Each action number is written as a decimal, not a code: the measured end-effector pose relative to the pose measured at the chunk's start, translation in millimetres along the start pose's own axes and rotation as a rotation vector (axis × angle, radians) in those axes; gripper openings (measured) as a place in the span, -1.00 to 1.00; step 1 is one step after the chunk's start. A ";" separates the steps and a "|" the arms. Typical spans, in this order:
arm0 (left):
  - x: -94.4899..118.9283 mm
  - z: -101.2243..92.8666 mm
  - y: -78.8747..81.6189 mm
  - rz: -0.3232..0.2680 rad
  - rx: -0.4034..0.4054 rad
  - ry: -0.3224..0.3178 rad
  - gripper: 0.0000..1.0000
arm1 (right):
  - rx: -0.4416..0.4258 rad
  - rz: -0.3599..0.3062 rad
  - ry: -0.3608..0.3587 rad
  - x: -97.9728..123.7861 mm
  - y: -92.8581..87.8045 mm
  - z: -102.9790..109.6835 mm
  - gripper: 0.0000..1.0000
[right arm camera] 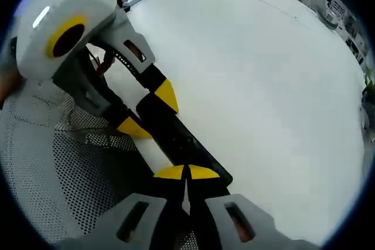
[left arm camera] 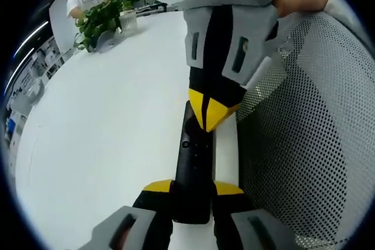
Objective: Press the specified remote control buttons in sequence, fully releasing each button before pressing the next.
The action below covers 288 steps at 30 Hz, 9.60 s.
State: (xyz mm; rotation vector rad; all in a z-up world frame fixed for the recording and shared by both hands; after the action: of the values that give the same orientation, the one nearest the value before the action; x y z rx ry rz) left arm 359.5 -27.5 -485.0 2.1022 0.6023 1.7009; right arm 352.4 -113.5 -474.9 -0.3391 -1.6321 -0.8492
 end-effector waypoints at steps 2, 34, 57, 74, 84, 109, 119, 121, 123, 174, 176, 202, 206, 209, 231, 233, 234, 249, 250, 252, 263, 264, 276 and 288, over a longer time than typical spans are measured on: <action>0.1 -0.1 0.1 0.001 -0.006 -0.001 -0.51 | -0.042 0.000 0.014 0.4 -0.3 -1.6 -1.00; 0.1 0.8 -0.2 -0.004 -0.011 -0.001 -0.52 | -0.017 -0.044 -0.051 -1.0 6.1 -4.7 -1.00; -0.6 1.0 -0.6 -0.009 -0.007 -0.001 -0.52 | -0.118 -0.040 -0.023 -3.1 6.9 -10.2 -1.00; 0.2 0.4 -0.7 -0.011 -0.020 -0.004 -0.52 | -0.192 -0.084 -0.030 0.4 16.2 -13.9 -1.00; -0.4 1.1 -0.5 -0.003 -0.032 -0.008 -0.52 | -0.241 -0.090 -0.033 5.6 22.5 -18.4 -1.00; -0.2 -0.1 -0.6 -0.002 -0.027 -0.008 -0.52 | -0.159 -0.004 0.011 -11.3 32.7 -0.8 -1.00; -0.1 -0.3 0.0 0.005 -0.029 -0.009 -0.52 | -0.125 0.029 0.013 -14.6 34.5 -1.3 -1.00; -0.4 0.2 -0.1 0.003 -0.027 -0.009 -0.53 | -0.124 0.034 0.014 -14.8 34.7 -1.5 -1.00; -0.4 0.3 -0.1 0.003 -0.026 -0.008 -0.53 | -0.121 0.038 0.016 -15.4 34.7 -1.7 -1.00; 0.4 -0.5 0.3 0.007 -0.017 -0.005 -0.52 | -0.190 -0.014 0.019 -4.5 25.7 3.0 -1.00; 0.4 -0.4 0.2 0.006 -0.017 -0.005 -0.52 | -0.191 -0.014 0.023 -4.5 25.2 3.6 -1.00; -0.3 0.0 0.3 0.006 -0.016 -0.007 -0.52 | -0.098 -0.062 0.005 -7.3 23.7 6.4 -1.00; -0.5 0.0 0.1 0.008 -0.019 -0.006 -0.52 | -0.119 -0.065 0.012 -7.6 23.8 6.4 -1.00; -0.5 0.1 -0.1 0.007 -0.019 -0.006 -0.52 | -0.125 -0.072 0.012 -7.3 23.4 7.1 -1.00; -1.1 1.5 -1.1 0.005 -0.011 -0.007 -0.52 | -0.159 -0.018 0.048 -3.1 15.6 12.8 -1.00; -1.3 1.8 -1.2 0.004 -0.010 -0.007 -0.52 | -0.163 -0.018 0.051 -3.0 15.5 13.0 -1.00; -1.3 1.7 -1.2 0.004 -0.010 -0.007 -0.52 | -0.166 -0.019 0.052 -3.1 15.4 12.9 -1.00; -1.1 1.6 -1.3 -0.001 -0.007 -0.010 -0.52 | -0.099 -0.012 0.044 -5.5 14.8 19.5 -1.00; -1.0 1.5 -1.4 -0.001 -0.006 -0.011 -0.52 | -0.100 -0.013 0.045 -5.7 14.3 18.6 -1.00; -0.9 1.4 -1.3 -0.002 -0.006 -0.011 -0.52 | -0.107 -0.016 0.050 -5.7 13.8 17.8 -1.00; -0.7 0.7 -1.3 -0.013 -0.008 -0.010 -0.52 | -0.121 -0.028 0.055 -3.3 18.8 18.9 -1.00; -0.7 0.7 -1.3 -0.013 -0.008 -0.010 -0.52 | -0.122 -0.032 0.056 -2.9 19.7 19.3 -1.00; -1.6 1.0 0.1 -0.021 -0.002 -0.010 -0.51 | -0.119 -0.125 0.024 -0.7 31.6 14.1 -1.00; -1.9 1.3 0.3 -0.025 -0.002 -0.010 -0.51 | -0.102 -0.162 0.010 -2.0 38.1 14.7 -1.00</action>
State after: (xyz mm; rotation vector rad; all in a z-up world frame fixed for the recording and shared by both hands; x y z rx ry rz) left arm 360.5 -28.8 -486.6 2.0918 0.6207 1.6752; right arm 366.6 -76.6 -464.2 -0.2757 -1.6258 -1.0572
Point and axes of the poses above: the point that each gripper's makers call its tool centre point, and the gripper's own axes: x roughly backward along the fingers, z roughly to its left, y roughly out of its top, the point moved 4 cm from there along x, roughly backward along the fingers, and after that the axes turned 13 degrees about -y, right-handed, at the moved point
